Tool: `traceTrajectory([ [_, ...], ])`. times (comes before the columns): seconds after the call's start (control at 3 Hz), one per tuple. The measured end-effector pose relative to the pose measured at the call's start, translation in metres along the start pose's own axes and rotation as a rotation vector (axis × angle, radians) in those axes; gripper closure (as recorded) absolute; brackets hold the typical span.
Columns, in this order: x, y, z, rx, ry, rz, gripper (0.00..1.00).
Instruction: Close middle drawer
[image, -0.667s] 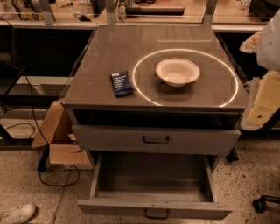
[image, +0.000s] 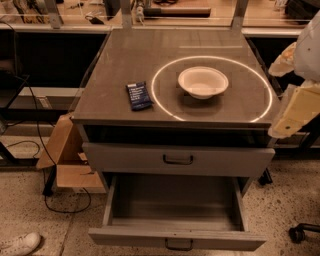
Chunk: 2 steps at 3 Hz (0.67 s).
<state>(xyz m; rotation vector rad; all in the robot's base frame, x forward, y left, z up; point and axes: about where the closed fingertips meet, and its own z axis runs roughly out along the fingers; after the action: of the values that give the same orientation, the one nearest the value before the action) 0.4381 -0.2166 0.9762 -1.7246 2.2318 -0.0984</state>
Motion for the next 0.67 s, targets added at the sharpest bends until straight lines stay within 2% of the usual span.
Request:
traceTrajectory([
  [0.67, 0.0, 0.0, 0.0, 0.0, 0.0, 0.0, 0.71],
])
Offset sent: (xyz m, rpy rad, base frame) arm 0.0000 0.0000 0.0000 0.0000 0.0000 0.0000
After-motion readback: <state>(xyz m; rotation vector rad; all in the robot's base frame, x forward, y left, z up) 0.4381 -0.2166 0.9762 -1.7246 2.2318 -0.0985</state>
